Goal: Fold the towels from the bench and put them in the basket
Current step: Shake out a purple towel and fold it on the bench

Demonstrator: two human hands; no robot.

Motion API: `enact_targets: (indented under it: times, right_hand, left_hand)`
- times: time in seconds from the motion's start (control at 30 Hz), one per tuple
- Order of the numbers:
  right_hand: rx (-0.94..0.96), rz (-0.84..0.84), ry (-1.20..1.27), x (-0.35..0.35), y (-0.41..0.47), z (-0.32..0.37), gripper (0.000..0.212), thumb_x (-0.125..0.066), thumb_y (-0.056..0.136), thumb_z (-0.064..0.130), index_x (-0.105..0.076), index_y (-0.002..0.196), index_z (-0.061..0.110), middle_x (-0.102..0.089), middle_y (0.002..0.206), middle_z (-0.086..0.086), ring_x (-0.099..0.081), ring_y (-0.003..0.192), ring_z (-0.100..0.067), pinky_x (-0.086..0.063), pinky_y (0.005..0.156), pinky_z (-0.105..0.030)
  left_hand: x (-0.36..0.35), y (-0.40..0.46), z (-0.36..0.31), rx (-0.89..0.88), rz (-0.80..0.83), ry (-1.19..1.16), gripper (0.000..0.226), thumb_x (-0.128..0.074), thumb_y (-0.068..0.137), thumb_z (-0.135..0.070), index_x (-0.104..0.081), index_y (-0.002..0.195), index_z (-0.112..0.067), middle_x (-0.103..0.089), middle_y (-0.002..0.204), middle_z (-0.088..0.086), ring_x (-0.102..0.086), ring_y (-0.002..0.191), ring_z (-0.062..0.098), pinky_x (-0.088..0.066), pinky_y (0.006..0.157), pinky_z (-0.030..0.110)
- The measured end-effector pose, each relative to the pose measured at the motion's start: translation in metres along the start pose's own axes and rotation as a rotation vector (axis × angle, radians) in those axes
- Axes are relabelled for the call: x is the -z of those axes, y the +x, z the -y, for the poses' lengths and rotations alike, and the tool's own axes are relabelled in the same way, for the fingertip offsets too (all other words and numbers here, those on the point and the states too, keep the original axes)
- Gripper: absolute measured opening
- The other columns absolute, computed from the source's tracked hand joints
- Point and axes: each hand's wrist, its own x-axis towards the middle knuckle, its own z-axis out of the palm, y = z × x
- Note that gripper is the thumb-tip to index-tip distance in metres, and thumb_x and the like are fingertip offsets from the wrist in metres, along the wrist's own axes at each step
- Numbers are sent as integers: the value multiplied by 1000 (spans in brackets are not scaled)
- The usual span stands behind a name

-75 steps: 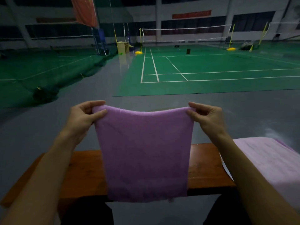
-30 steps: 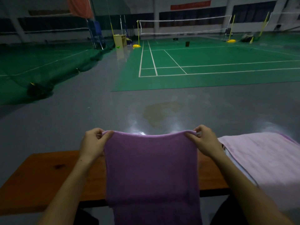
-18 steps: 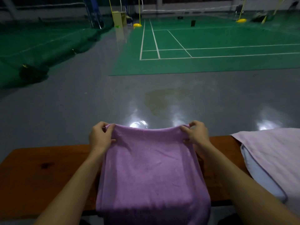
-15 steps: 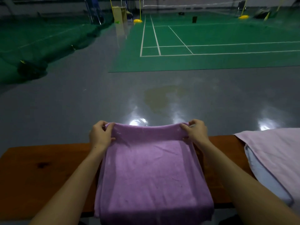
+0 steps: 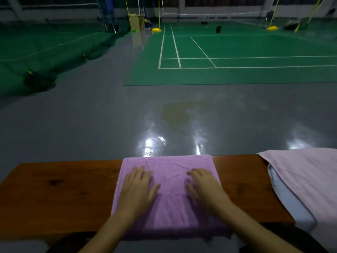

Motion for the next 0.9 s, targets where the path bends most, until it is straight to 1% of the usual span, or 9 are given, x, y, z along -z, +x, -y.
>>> enact_targets:
  times: [0.07, 0.13, 0.3, 0.43, 0.53, 0.63, 0.7, 0.77, 0.9]
  right_hand:
    - [41, 14, -184, -27, -21, 12, 63, -36, 99, 66, -60, 141, 27, -60, 148, -10, -57, 134, -41, -37, 116, -60]
    - [36, -3, -257, -36, -32, 10, 66, -29, 103, 70, -54, 149, 30, -53, 156, -11, -51, 141, -42, -24, 116, -56]
    - [23, 44, -253, -28, -40, -5, 74, -24, 104, 74, -31, 164, 31, -26, 171, -3, -22, 157, -36, -7, 122, -48]
    - [-18, 97, -199, -11, -44, -20, 81, -15, 100, 74, -13, 168, 30, -3, 175, 5, 1, 163, -23, 2, 130, -46]
    - [-131, 4, -195, 9, -54, -30, 77, -31, 99, 70, -34, 160, 25, -34, 168, -2, -34, 152, -25, -31, 124, -44]
    - [-339, -38, -224, 25, -69, -39, 57, -47, 97, 68, -52, 136, 27, -57, 136, -1, -55, 117, -21, -53, 96, -37]
    - [-433, -15, -152, 31, -72, -43, 49, -54, 93, 73, -58, 116, 30, -62, 115, 4, -60, 99, -16, -57, 85, -36]
    - [-472, -4, 12, 37, -71, -41, 42, -61, 91, 71, -62, 97, 30, -67, 94, 11, -64, 82, -9, -60, 76, -34]
    - [-486, 38, 121, 45, -67, -33, 37, -66, 96, 54, -69, 76, 23, -70, 70, 6, -67, 63, -8, -58, 64, -26]
  left_hand:
    - [-18, -17, -6, -9, 102, 92, 90, -3, 92, -84, -20, 166, -35, -2, 175, 7, 0, 162, 34, -2, 130, 53]
    - [-23, -23, -2, -31, 132, 102, 94, 13, 85, -88, 5, 165, -40, 23, 170, 2, 22, 159, 30, 12, 127, 50]
    - [-18, -26, 11, -57, 119, 136, 88, 8, 89, -86, 12, 164, -39, 28, 170, -1, 31, 156, 23, 15, 127, 43]
    - [-16, -27, 12, -66, 90, 111, 81, -4, 98, -79, -3, 167, -38, 12, 174, 0, 17, 160, 24, 9, 129, 42]
    - [-13, -29, 9, -65, 4, 65, 73, -26, 100, -69, -42, 159, -29, -29, 171, 6, -24, 158, 28, -17, 130, 46]
    - [-5, -26, -13, -114, -156, -20, 50, -41, 98, -53, -70, 127, -23, -65, 140, 3, -60, 127, 24, -49, 109, 43]
    - [-2, -22, -37, -190, -214, -116, 30, -51, 94, -42, -73, 108, -26, -72, 116, -3, -66, 104, 21, -57, 88, 38]
    - [-3, -20, -62, -230, -205, -204, 12, -59, 92, -34, -69, 97, -28, -69, 99, -9, -64, 91, 18, -55, 73, 35]
    - [-11, -23, -93, -301, -148, -324, 13, -57, 93, -38, -67, 96, -30, -67, 94, -15, -60, 87, 10, -55, 71, 33]
